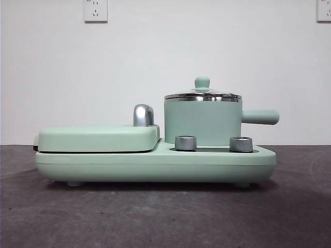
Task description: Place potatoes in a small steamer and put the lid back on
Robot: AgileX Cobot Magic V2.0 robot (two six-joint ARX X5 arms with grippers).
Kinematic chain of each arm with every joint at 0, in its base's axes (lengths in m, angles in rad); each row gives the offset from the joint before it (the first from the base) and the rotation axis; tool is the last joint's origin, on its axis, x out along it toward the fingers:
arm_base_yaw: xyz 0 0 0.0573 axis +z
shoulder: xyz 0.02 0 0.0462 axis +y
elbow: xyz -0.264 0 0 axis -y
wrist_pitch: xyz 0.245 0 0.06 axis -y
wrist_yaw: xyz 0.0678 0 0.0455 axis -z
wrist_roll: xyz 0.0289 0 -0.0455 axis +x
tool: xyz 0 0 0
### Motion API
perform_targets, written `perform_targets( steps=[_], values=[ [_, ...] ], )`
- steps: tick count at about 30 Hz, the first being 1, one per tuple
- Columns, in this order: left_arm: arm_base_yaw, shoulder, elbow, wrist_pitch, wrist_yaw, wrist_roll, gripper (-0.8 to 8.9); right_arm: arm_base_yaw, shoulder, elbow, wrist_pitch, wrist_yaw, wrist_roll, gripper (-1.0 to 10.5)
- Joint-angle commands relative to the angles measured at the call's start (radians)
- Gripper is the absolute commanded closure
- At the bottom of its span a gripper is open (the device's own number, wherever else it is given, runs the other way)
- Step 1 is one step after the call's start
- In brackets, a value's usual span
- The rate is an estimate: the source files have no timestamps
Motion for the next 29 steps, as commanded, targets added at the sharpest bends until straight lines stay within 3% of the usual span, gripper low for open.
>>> perform_targets(
  steps=[1, 9, 29],
  values=[
    [0.001, -0.002, -0.019, -0.005, 0.000, -0.006, 8.08, -0.018, -0.042, -0.077, 0.081, -0.006, -0.034, 9.3],
    [0.001, -0.002, -0.019, -0.005, 0.000, -0.005, 8.08, -0.019, -0.039, -0.207, 0.267, -0.056, -0.061, 9.3],
    [0.001, -0.002, -0.018, -0.005, 0.000, -0.005, 8.08, -0.016, -0.039, -0.207, 0.270, -0.055, -0.079, 9.3]
  ],
)
